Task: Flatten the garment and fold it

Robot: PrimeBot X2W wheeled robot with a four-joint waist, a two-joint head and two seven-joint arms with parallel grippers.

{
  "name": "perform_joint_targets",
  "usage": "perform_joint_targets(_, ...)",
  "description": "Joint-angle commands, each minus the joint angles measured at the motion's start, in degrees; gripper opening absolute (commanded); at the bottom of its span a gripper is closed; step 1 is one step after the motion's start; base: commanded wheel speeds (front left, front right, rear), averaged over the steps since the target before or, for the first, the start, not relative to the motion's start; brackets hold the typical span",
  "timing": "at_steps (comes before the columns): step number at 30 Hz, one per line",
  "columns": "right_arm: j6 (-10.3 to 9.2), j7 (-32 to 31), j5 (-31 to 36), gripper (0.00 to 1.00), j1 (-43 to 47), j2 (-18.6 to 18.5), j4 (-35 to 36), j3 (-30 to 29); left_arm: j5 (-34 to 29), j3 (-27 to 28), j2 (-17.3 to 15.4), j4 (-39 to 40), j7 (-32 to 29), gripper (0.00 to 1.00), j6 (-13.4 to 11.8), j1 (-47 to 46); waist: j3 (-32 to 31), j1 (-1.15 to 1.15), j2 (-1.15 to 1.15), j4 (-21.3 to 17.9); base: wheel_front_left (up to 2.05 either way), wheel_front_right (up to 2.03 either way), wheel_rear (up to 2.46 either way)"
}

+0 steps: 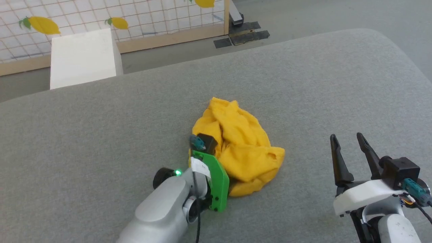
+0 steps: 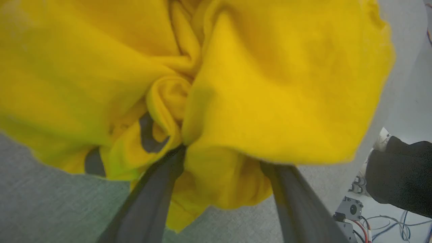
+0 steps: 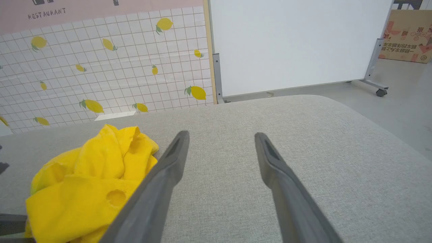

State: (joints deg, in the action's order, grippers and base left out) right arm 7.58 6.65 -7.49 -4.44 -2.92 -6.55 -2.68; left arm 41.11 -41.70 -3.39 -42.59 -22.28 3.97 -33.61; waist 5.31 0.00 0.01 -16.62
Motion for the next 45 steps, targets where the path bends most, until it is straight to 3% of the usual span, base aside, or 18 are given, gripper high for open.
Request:
perform_joint_targets(1,-0.09,0.5,-0.1,1.00,0.8,0.0,-0.2,-0.1,0.0,0.9,-1.2,0.3,2.4,1.00,-0.6,1.0,-0.4,0.00,-0.01,1.3,0.00,0.00,0.00)
perform_joint_targets(8,-0.09,0.1,0.7,1.00,1.3,0.0,0.3,-0.7,-1.2,6.8,-3.4,10.6,22.4,1.00,-2.9,3.2,-2.7,0.00,-0.01,5.7,0.00,0.00,0.00)
perform_joint_targets(12,-0.09,-0.4,1.0,1.00,1.6,0.0,1.1,-0.6,-3.4,8.8,-6.5,15.8,30.0,1.00,-5.2,5.9,-3.9,0.00,-0.01,8.3,0.00,0.00,0.00)
perform_joint_targets(20,-0.09,-1.6,1.5,1.00,2.9,0.0,2.4,-0.5,-5.0,15.5,-11.5,23.5,36.7,1.00,-11.7,15.2,-5.6,0.00,-0.01,12.0,0.00,0.00,0.00)
perform_joint_targets(25,-0.09,-2.7,2.0,1.00,3.2,0.0,3.4,0.4,-8.6,23.2,-12.3,31.6,37.2,1.00,-14.1,22.7,-5.2,0.00,-0.01,13.5,0.00,0.00,0.00)
perform_joint_targets(32,-0.09,-8.9,3.9,1.00,1.1,0.0,3.8,3.7,-16.1,31.8,-9.2,38.4,37.3,1.00,-12.0,30.1,-3.1,0.00,-0.01,15.4,0.00,0.00,0.00)
perform_joint_targets(38,-0.09,-20.6,4.4,1.00,-3.8,-0.4,1.2,8.9,-20.4,35.3,-5.6,39.6,37.3,1.00,-9.0,30.7,-1.1,0.00,-0.01,17.2,0.00,0.00,0.00)
perform_joint_targets(45,-0.09,-33.4,0.1,1.00,-11.8,-2.3,-4.6,13.3,-23.4,37.1,-2.6,38.7,37.3,1.00,-5.7,28.8,1.9,0.00,-0.01,19.4,0.00,0.00,0.00)
